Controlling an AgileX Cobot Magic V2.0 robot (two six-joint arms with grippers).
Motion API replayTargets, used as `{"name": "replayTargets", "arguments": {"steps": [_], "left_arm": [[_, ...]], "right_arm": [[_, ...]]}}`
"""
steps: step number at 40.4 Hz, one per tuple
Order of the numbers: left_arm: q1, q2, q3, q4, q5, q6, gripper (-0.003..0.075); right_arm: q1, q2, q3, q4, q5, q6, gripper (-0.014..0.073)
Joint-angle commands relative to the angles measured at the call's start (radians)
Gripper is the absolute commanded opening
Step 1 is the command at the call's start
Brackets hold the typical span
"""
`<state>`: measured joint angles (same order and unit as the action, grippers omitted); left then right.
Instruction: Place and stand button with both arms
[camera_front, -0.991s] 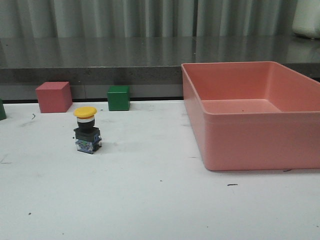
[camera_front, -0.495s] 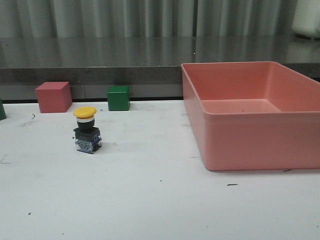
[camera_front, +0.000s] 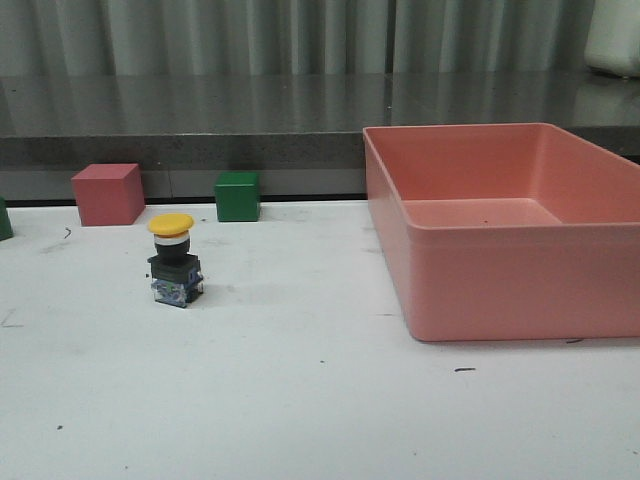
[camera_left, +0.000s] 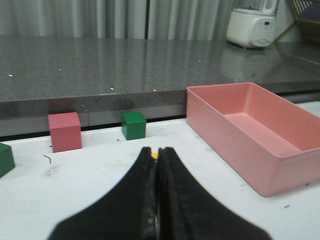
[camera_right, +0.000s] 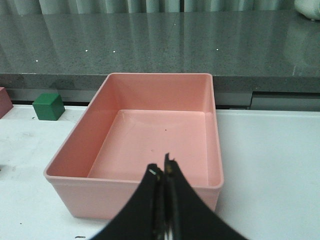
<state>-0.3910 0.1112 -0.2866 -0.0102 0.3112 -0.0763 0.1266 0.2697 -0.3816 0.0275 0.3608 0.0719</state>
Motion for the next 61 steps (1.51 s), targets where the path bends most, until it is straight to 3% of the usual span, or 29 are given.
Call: {"name": "replayTargets", "arguments": {"steps": [1,13,18,23,61], "left_arm": [[0.066,-0.049,0.052,-0.024,-0.143,0.002,-0.0020],[0.270,-0.138,0.238,-0.048,-0.176,0.002,-0.0020],[0.338,-0.138,0.313,-0.048,-0.251,0.002,-0.0020],[0.383,-0.138,0.310,-0.048,-0.210,0.002,-0.0020],[0.403,-0.136,0.310,-0.048,-0.210,0.002,-0.0020]], "right_arm": [[-0.005,0.008,-0.027,-0.014,-0.083,-0.007,-0.0061],[-0.005,0.008,-0.027,-0.014,-0.083,-0.007,-0.0061],[-0.005,0.008,-0.027,-0.014,-0.083,-0.007,-0.0061],[-0.005,0.008,-0.027,-0.014,-0.083,-0.007,-0.0061],[-0.005,0.008,-0.027,-0.014,-0.083,-0.007,-0.0061]]}}
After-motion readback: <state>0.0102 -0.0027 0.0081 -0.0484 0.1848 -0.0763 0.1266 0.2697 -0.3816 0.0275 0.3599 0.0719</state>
